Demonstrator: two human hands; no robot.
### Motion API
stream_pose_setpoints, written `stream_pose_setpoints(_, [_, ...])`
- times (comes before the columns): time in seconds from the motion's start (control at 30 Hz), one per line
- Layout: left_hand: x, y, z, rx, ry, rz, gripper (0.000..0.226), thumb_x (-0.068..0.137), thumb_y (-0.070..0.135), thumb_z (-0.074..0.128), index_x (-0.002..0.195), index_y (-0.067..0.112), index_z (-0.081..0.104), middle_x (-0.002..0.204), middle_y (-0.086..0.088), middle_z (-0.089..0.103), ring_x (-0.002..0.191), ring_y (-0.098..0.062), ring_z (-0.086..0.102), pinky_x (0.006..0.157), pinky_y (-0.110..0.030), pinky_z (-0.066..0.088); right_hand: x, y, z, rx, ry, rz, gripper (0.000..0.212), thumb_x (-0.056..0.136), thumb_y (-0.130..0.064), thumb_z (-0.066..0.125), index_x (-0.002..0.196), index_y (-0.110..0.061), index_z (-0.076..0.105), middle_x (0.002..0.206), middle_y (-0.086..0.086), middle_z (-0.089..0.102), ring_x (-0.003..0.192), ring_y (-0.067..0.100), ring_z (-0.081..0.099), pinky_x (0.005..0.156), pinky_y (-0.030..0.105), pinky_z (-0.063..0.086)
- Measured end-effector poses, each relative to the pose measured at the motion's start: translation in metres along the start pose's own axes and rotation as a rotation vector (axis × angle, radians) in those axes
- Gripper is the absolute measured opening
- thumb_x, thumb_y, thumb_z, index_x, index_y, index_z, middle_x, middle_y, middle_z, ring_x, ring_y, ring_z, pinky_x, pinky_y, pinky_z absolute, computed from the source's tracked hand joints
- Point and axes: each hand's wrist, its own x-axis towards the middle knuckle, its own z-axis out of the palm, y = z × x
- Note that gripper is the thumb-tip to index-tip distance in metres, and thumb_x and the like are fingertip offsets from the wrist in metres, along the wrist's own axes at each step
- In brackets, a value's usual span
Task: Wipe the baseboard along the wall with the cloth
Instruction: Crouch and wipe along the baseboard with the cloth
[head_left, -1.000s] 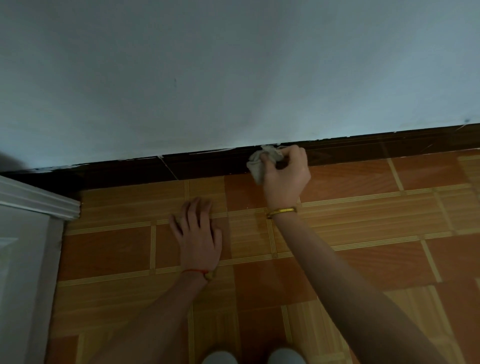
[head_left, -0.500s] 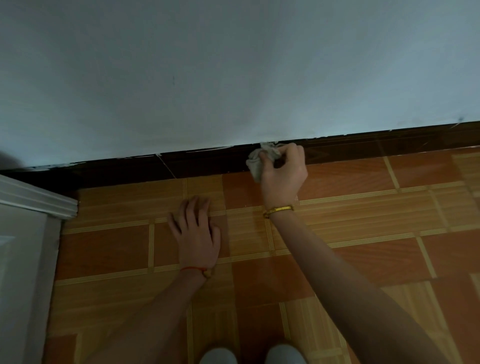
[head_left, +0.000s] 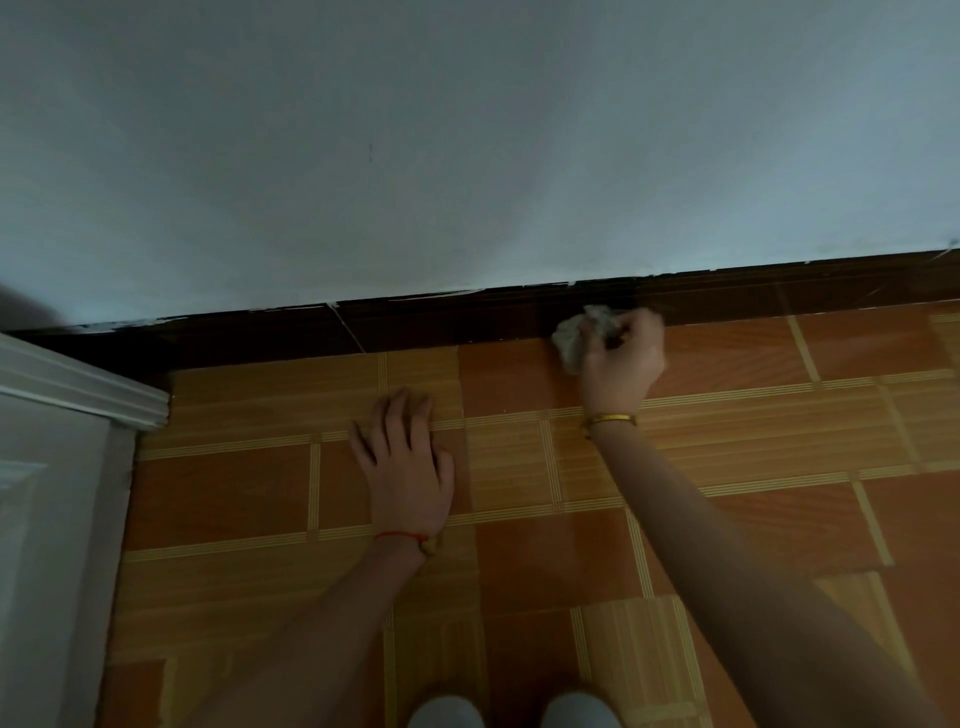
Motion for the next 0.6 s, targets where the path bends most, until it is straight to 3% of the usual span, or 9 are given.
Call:
stream_pose_setpoints(0.1, [0.0, -0.001, 0.0, -0.008, 0.01, 0.004, 0.052, 0.092, 0.029, 0.036, 0.141, 0.015, 0.047, 0.148, -0.012, 0.043, 0.14, -0.035, 0.035, 0.116, -0.067, 0.015, -0.025, -0.01, 0.023, -0.001, -0.141, -0.03, 0.022, 0.074, 0.0, 0.074, 0.079, -0.003, 0.053, 0.088, 0.012, 0.056, 0.073, 0.014, 0.046, 0.062, 0.015, 0.031])
stream_pose_setpoints(0.2, [0.0, -0.002, 0.0, -0.011, 0.015, 0.014, 0.052, 0.092, 0.029, 0.036, 0.141, 0.016, 0.048, 0.148, -0.012, 0.042, 0.14, -0.035, 0.034, 0.116, -0.066, 0.015, -0.032, -0.016, 0.03, 0.011, -0.179, -0.047, 0.024, 0.072, 0.001, 0.075, 0.079, -0.003, 0.053, 0.089, 0.012, 0.056, 0.075, 0.013, 0.047, 0.062, 0.016, 0.032])
stream_pose_setpoints(0.33, [0.0, -0.003, 0.0, -0.013, 0.012, 0.009, 0.052, 0.093, 0.03, 0.036, 0.141, 0.015, 0.048, 0.148, -0.012, 0.043, 0.141, -0.034, 0.033, 0.116, -0.066, 0.016, -0.006, -0.002, 0.009, -0.003, 0.038, 0.056, 0.018, 0.077, -0.006, 0.073, 0.081, -0.001, 0.056, 0.087, 0.014, 0.059, 0.073, 0.021, 0.052, 0.064, 0.027, 0.041])
stream_pose_setpoints(0.5, [0.0, 0.0, 0.0, -0.012, 0.011, 0.002, 0.052, 0.093, 0.03, 0.036, 0.141, 0.015, 0.048, 0.147, -0.013, 0.043, 0.141, -0.035, 0.034, 0.116, -0.066, 0.016, 0.018, -0.008, -0.017, 0.045, 0.151, 0.088, 0.019, 0.078, -0.009, 0.074, 0.079, -0.002, 0.057, 0.086, 0.009, 0.058, 0.072, 0.009, 0.047, 0.064, 0.001, 0.037])
stream_pose_setpoints(0.6, [-0.001, 0.0, 0.001, 0.007, 0.03, 0.007, 0.051, 0.092, 0.029, 0.037, 0.14, 0.015, 0.047, 0.147, -0.013, 0.043, 0.14, -0.036, 0.035, 0.116, -0.067, 0.017, 0.0, -0.03, -0.009, 0.09, 0.089, -0.047, 0.022, 0.077, -0.005, 0.075, 0.075, -0.004, 0.053, 0.082, 0.005, 0.054, 0.07, 0.005, 0.043, 0.064, 0.001, 0.034])
